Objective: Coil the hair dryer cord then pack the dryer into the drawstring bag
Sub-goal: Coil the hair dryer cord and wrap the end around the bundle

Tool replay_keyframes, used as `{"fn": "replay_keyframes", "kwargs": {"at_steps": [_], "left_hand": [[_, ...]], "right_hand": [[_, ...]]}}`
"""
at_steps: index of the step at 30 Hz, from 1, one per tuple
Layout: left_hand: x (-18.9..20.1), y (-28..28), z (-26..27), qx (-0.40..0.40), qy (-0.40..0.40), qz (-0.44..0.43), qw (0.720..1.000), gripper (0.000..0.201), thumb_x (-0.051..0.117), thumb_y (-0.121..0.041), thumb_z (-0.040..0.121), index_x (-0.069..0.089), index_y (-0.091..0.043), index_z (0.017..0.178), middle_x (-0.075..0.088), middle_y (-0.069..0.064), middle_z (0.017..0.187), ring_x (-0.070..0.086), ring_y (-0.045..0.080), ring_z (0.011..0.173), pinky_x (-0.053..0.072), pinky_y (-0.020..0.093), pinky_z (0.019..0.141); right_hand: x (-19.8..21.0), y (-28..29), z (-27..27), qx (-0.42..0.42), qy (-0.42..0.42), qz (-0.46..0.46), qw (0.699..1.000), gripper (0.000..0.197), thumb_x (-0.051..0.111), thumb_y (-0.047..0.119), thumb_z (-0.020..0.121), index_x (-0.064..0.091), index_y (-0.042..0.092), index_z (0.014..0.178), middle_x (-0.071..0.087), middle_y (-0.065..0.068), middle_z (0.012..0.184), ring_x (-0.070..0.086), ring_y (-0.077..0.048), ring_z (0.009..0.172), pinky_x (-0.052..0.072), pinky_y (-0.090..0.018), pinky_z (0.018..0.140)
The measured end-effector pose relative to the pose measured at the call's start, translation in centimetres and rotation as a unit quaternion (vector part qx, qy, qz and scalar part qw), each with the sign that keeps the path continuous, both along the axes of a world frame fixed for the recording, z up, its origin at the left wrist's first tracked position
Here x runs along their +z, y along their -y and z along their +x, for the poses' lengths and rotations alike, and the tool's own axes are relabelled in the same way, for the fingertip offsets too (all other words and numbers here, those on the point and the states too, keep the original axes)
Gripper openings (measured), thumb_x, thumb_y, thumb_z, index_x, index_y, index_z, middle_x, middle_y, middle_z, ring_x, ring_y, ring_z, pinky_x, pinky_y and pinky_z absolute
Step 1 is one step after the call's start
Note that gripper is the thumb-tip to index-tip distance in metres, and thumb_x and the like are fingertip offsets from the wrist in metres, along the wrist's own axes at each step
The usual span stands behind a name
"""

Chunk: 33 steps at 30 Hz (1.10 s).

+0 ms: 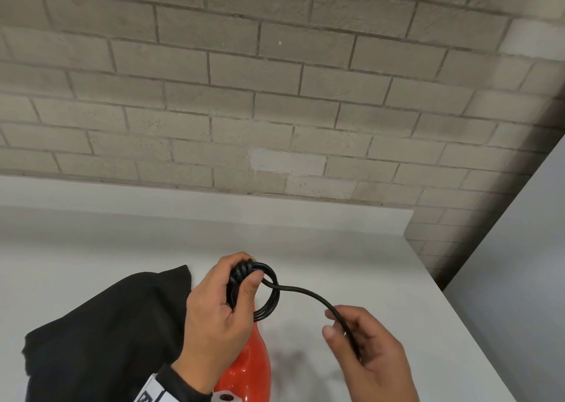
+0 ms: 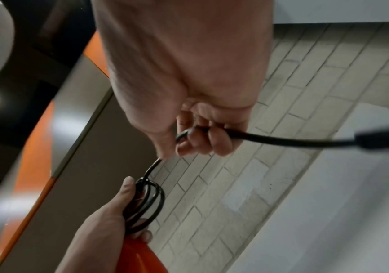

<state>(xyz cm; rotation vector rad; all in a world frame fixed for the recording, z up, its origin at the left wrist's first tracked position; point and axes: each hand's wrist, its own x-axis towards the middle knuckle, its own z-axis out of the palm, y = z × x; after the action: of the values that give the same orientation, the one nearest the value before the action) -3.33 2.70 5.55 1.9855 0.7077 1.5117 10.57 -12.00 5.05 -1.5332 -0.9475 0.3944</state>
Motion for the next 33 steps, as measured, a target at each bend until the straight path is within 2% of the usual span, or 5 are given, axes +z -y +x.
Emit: {"fn": "replay_keyframes", "kwargs": {"at_steps": [9,20,24,29,33], "left_hand": [[0.5,0.9,0.1,-0.078,-0.025,0.01,0.997,0.034,0.046,-0.06,0.09,0.059,-0.03,0.096,0.062,-0.014,0.083,0.061,0.008,0.071,0.046,0.014,0.062],[0.8,1.7,0.3,-0.114,-0.03,0.032,0.992,0.028,0.063,-0.056,0.081,0.062,-0.029,0.091,0.062,-0.009,0.071,0.06,0.013,0.06,0.048,0.022,0.054],[0.6,1.7,0.0,-0.119,-0.017,0.03,0.992,0.035,0.053,-0.055,0.089,0.065,-0.022,0.093,0.065,-0.005,0.073,0.063,0.014,0.064,0.049,0.03,0.056],[0.6,1.6,0.0,-0.091,0.005,0.014,0.996,0.034,0.048,-0.059,0.09,0.061,-0.028,0.091,0.059,-0.012,0.073,0.058,0.007,0.064,0.042,0.009,0.06],[0.4,1.3,-0.2,-0.072,0.02,0.0,0.997,0.036,0.046,-0.061,0.089,0.062,-0.029,0.09,0.06,-0.01,0.073,0.057,0.007,0.063,0.042,0.009,0.061]], "right_hand": [[6.4,-0.7,-0.5,-0.035,0.135,0.154,0.978,0.012,0.06,0.038,0.082,0.069,0.042,0.088,0.068,0.009,0.078,0.061,-0.014,0.065,0.051,-0.025,0.057],[8.8,-4.4,-0.6,0.031,0.148,0.168,0.974,0.005,0.067,0.031,0.088,0.071,0.029,0.087,0.07,0.01,0.078,0.062,-0.012,0.063,0.05,-0.022,0.058],[7.9,-5.0,0.1,0.042,0.092,0.125,0.987,0.011,0.061,0.032,0.085,0.071,0.027,0.087,0.067,0.016,0.071,0.06,-0.005,0.061,0.049,-0.018,0.055],[3.5,-5.8,1.9,0.04,0.125,0.028,0.991,0.01,0.058,0.03,0.094,0.067,0.031,0.09,0.068,0.006,0.084,0.059,-0.01,0.062,0.053,-0.033,0.061],[-1.3,-5.6,3.1,0.023,0.187,-0.088,0.978,0.015,0.054,0.029,0.095,0.062,0.035,0.084,0.063,0.01,0.084,0.062,-0.007,0.074,0.046,-0.02,0.068]]}}
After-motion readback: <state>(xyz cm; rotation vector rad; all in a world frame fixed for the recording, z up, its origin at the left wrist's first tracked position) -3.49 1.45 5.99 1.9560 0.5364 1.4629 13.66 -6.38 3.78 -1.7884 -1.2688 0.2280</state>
